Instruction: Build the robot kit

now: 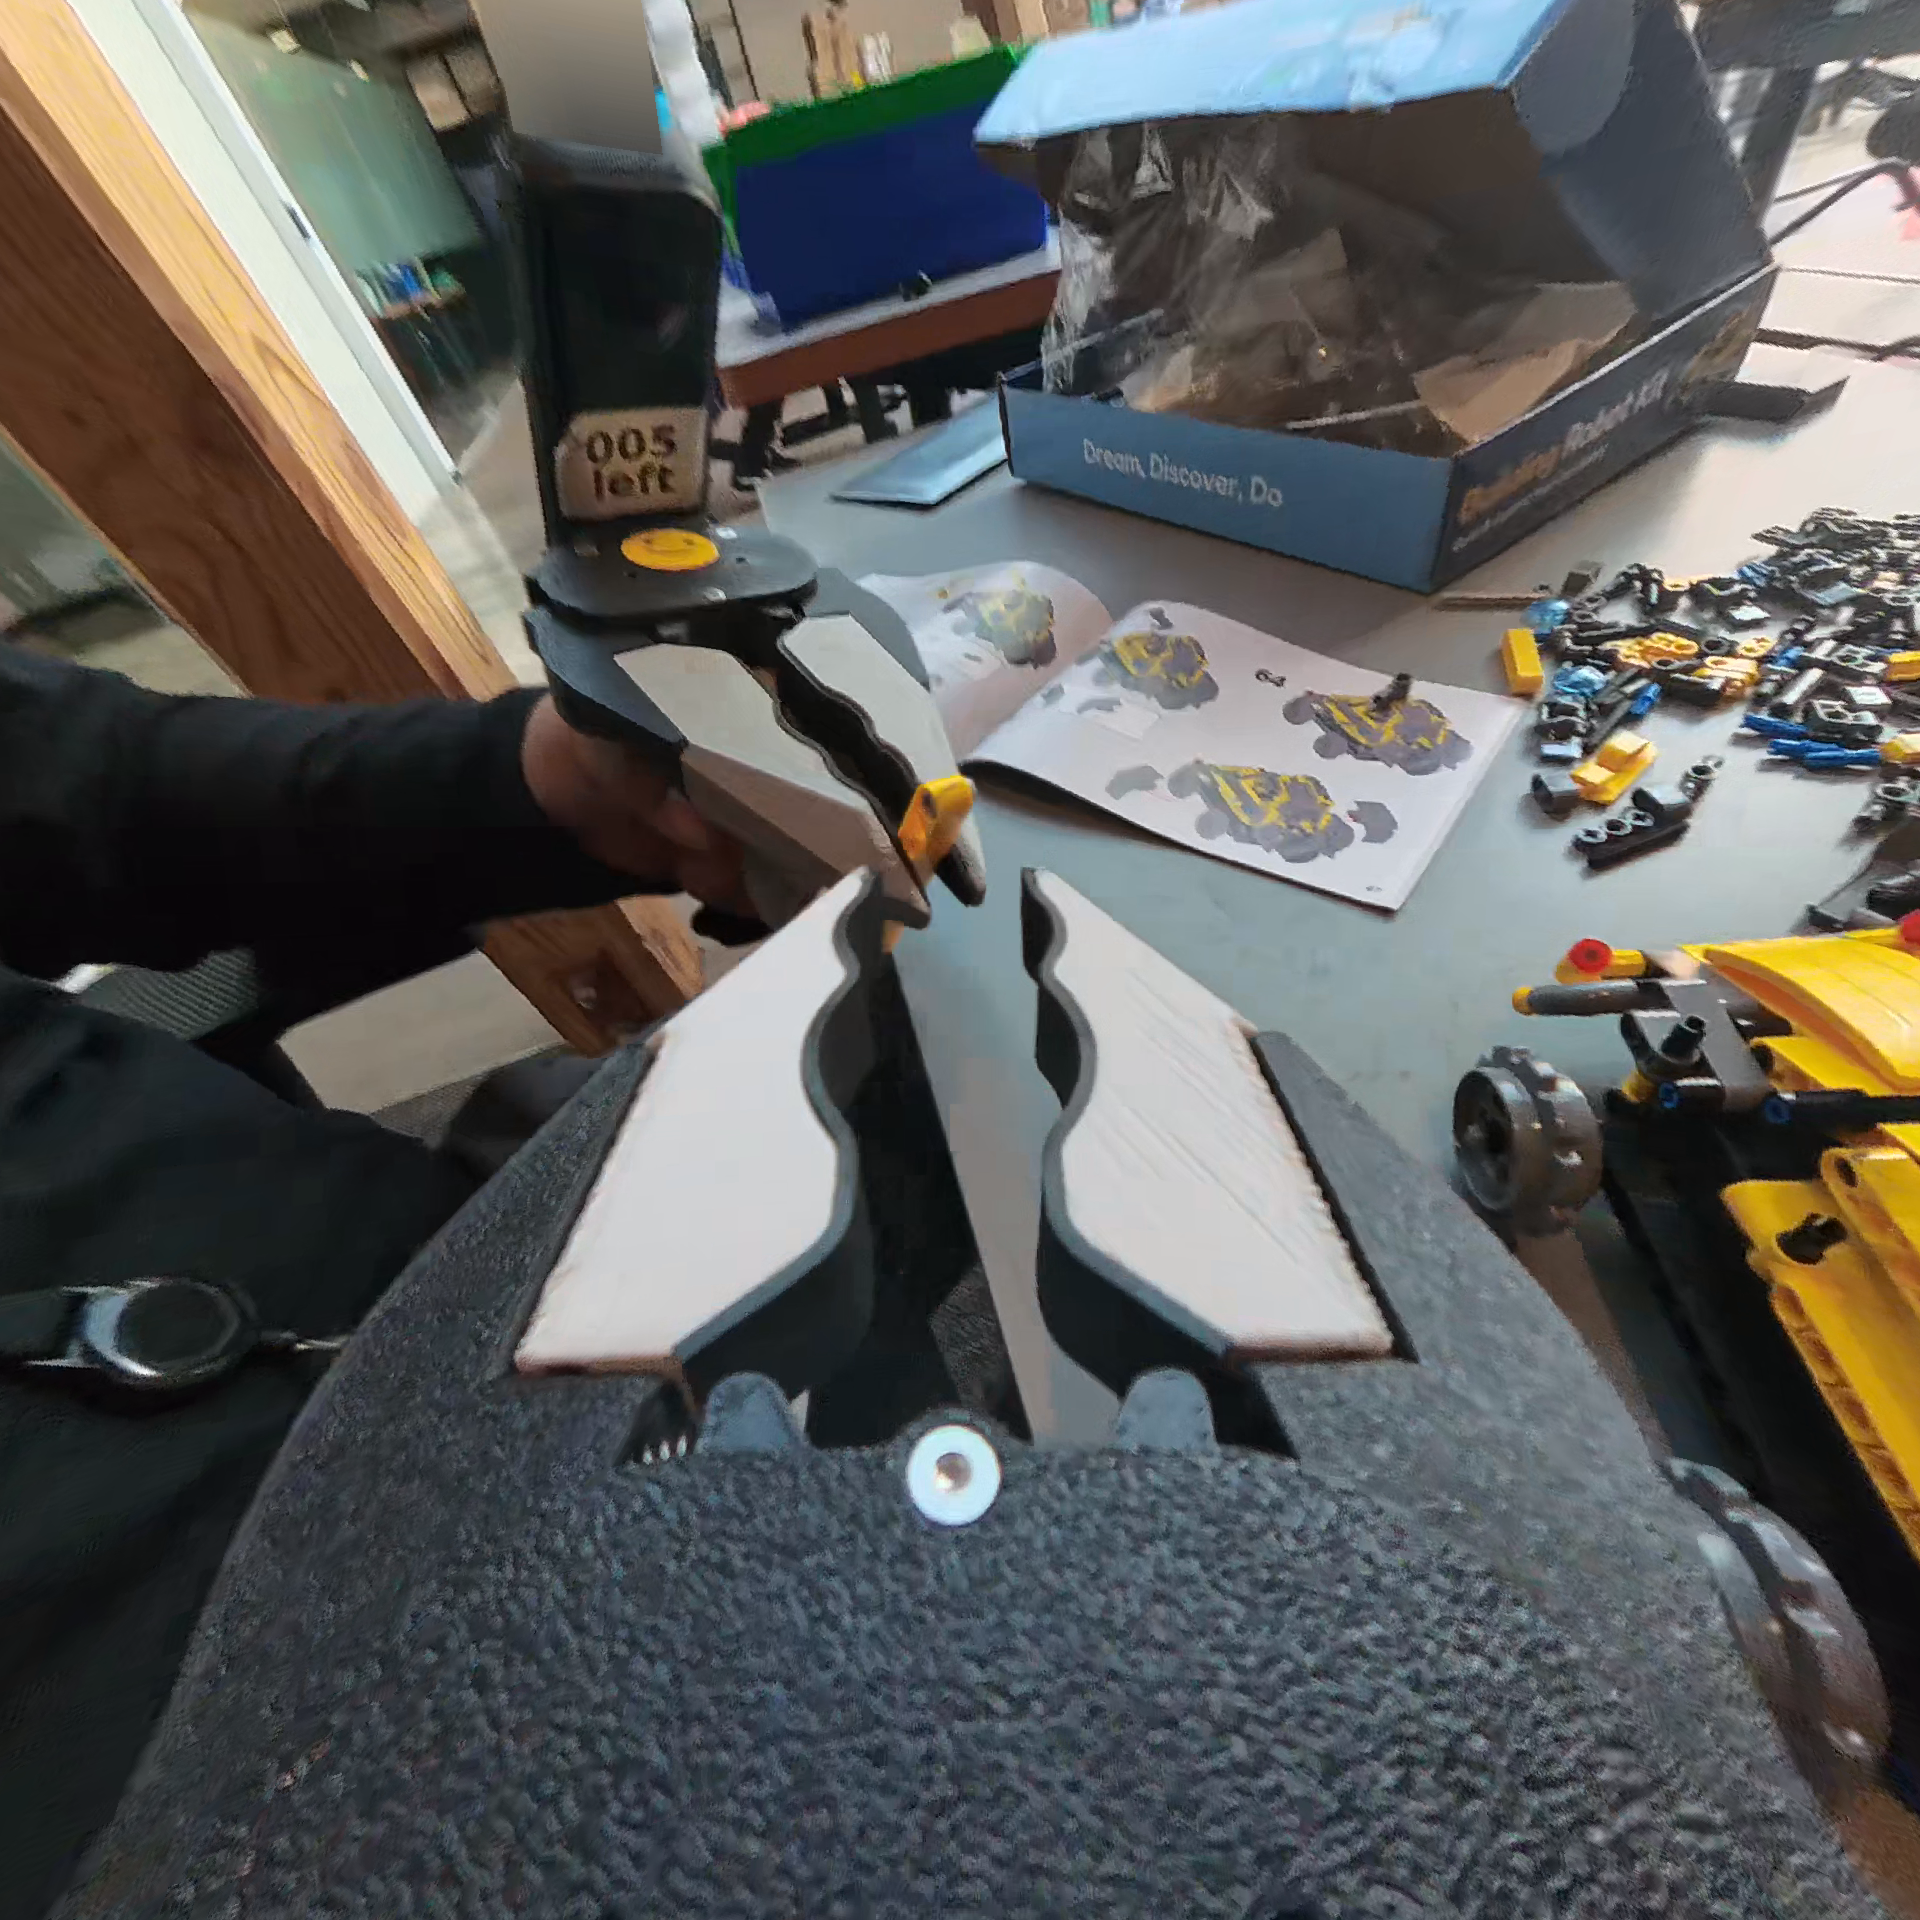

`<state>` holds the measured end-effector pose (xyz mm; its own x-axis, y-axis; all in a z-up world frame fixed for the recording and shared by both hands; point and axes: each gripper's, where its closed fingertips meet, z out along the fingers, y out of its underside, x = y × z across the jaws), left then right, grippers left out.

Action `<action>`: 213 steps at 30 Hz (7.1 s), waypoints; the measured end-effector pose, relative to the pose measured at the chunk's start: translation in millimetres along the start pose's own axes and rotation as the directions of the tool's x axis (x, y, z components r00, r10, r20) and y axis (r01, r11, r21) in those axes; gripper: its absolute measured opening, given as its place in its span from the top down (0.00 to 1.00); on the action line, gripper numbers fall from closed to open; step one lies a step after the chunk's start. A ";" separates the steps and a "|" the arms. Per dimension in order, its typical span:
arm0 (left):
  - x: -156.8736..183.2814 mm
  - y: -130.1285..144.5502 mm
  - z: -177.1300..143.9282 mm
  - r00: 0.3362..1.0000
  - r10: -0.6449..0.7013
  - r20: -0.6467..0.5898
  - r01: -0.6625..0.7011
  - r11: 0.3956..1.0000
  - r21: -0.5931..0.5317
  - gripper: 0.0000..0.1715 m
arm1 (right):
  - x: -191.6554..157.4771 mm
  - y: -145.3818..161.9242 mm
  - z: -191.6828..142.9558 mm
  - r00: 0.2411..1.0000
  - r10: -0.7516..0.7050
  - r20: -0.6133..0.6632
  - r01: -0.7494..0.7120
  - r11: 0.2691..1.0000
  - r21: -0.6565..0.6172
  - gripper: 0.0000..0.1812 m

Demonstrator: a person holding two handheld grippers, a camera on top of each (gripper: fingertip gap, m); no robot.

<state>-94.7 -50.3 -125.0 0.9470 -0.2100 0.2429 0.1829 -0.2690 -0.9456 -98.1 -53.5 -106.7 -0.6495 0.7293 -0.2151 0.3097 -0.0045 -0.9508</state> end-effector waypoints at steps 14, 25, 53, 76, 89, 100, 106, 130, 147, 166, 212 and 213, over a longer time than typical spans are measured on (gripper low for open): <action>27.4 -34.8 2.0 0.969 0.198 0.149 -0.204 0.978 0.028 0.97 | -22.3 -37.3 -23.8 0.998 -0.005 0.069 -0.001 0.996 0.088 0.97; 28.4 -35.5 2.7 0.928 0.301 0.220 -0.302 0.953 -0.032 0.96 | -23.1 -35.9 -21.8 0.998 -0.022 0.060 0.017 0.996 0.091 0.99; 33.0 -55.1 -4.4 0.762 0.535 0.365 -0.528 0.840 -0.129 0.97 | -28.5 -43.0 -28.0 0.988 -0.143 -0.049 0.144 0.989 0.014 0.96; 18.1 -37.3 -7.1 0.582 0.736 0.347 -0.643 0.677 -0.358 0.96 | -20.9 -24.4 -11.4 0.998 0.063 0.004 -0.063 0.994 0.084 1.00; -8.9 -2.1 -1.2 0.649 0.692 0.316 -0.571 0.718 -0.398 0.96 | 1.7 6.3 8.8 0.946 0.323 -0.014 -0.319 0.939 0.126 1.00; -21.2 14.7 1.0 0.597 0.740 0.310 -0.581 0.665 -0.470 0.96 | 12.7 21.2 16.6 0.893 0.450 -0.024 -0.439 0.880 0.182 1.00; -26.6 20.0 2.9 0.598 0.731 0.328 -0.562 0.675 -0.479 0.96 | 17.7 27.6 20.3 0.866 0.500 -0.026 -0.484 0.850 0.208 1.00; -44.9 48.9 5.3 0.508 0.818 0.270 -0.556 0.551 -0.622 0.96 | 33.0 54.0 35.4 0.826 0.543 -0.149 -0.522 0.838 0.161 1.00; -47.0 49.0 5.0 0.459 0.849 0.262 -0.575 0.508 -0.641 0.96 | 33.9 56.2 38.0 0.830 0.541 -0.139 -0.532 0.841 0.097 1.00; -24.8 23.4 -0.8 0.961 0.172 0.216 -0.131 0.973 -0.192 0.98 | 12.6 9.0 -2.3 0.983 0.093 -0.160 -0.093 0.996 0.009 0.89; 43.6 -40.5 -21.2 0.761 0.588 0.272 -0.576 0.807 -0.132 0.97 | -51.4 -37.4 -10.3 0.987 0.143 0.077 -0.154 0.974 0.166 1.00; 42.7 -39.9 -21.2 0.753 0.597 0.276 -0.583 0.800 -0.141 0.97 | -49.7 -36.5 -9.2 0.986 0.152 0.069 -0.162 0.972 0.171 1.00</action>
<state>-67.1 -68.5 -72.3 0.8953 -0.0590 -0.4415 -0.4428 -0.2249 -0.8679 -70.7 -83.3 -59.3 -0.6410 0.6713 -0.3722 0.2879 -0.2393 -0.9273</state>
